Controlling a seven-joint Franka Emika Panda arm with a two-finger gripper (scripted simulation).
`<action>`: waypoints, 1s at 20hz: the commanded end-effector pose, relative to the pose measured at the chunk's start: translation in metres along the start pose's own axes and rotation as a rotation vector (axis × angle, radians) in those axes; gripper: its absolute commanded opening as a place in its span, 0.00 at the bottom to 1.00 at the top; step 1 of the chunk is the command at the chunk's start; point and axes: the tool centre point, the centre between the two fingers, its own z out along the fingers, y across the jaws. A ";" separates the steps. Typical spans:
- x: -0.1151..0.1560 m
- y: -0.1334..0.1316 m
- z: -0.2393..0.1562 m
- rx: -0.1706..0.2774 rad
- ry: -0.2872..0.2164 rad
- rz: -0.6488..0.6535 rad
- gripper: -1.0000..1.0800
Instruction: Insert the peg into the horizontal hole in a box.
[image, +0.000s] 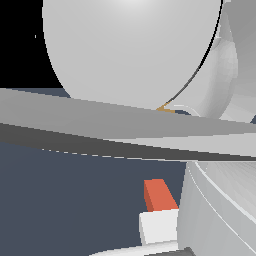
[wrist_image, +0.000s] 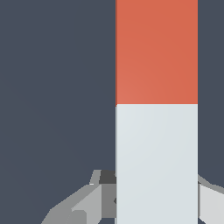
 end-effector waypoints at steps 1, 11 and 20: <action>0.000 0.000 0.000 -0.001 0.000 0.000 0.00; 0.008 0.004 -0.005 0.000 0.000 -0.011 0.00; 0.092 0.037 -0.053 0.000 -0.002 -0.121 0.00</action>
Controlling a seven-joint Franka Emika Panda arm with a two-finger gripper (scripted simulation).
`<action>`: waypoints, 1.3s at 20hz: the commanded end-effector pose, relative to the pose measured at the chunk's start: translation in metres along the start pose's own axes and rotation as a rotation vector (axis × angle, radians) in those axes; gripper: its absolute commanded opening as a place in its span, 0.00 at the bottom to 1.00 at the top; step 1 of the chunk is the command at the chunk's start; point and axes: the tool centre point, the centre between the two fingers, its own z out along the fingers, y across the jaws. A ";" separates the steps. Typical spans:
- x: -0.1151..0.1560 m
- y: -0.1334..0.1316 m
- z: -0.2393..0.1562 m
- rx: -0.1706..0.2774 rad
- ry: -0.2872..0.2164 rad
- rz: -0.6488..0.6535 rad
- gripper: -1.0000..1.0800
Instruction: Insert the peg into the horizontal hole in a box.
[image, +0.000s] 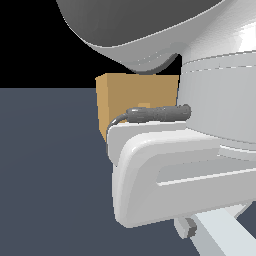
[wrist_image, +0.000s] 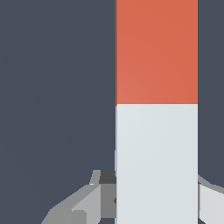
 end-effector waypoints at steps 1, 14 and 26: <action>0.034 0.017 -0.022 -0.005 -0.002 -0.046 0.00; 0.119 0.049 -0.072 -0.005 -0.002 -0.156 0.00; 0.119 0.050 -0.071 -0.004 0.000 -0.156 0.00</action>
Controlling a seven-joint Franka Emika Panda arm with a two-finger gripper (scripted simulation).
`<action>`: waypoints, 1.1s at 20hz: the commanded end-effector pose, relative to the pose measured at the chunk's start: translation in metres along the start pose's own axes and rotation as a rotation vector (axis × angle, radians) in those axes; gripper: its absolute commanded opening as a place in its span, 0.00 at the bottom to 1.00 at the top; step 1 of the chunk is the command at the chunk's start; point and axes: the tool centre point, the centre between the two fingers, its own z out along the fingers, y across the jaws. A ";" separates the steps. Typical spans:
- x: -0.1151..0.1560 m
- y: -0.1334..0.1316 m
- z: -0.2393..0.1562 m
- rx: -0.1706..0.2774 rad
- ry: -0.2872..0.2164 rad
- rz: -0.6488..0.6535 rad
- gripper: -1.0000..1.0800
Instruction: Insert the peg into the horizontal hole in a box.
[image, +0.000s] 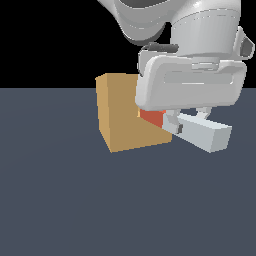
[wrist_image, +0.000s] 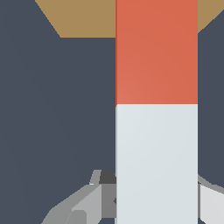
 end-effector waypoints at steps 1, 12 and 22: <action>0.001 0.000 -0.001 -0.002 -0.001 0.000 0.00; 0.044 -0.001 -0.001 -0.002 -0.001 0.000 0.00; 0.113 0.000 -0.002 -0.004 -0.002 0.000 0.00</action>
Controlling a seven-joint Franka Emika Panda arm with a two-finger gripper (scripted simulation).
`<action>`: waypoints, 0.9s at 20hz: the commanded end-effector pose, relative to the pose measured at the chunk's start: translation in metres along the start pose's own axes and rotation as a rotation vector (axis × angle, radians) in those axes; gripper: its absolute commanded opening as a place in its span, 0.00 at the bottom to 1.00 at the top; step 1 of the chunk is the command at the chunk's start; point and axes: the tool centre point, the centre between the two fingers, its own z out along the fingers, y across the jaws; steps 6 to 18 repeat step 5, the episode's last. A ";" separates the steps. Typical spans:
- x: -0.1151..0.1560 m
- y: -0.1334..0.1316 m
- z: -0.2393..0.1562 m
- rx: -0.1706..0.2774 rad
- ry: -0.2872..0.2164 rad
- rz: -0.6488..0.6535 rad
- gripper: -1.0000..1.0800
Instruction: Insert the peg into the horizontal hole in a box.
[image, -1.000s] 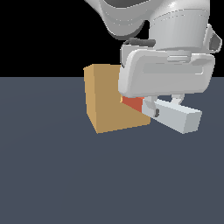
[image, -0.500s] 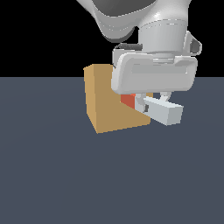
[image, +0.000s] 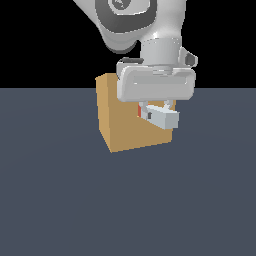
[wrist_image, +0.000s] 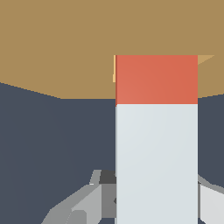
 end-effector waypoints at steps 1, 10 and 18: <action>0.012 0.001 -0.002 -0.003 -0.001 0.001 0.00; 0.019 0.001 -0.002 -0.004 -0.002 0.002 0.00; 0.019 0.001 -0.002 -0.004 -0.002 0.002 0.00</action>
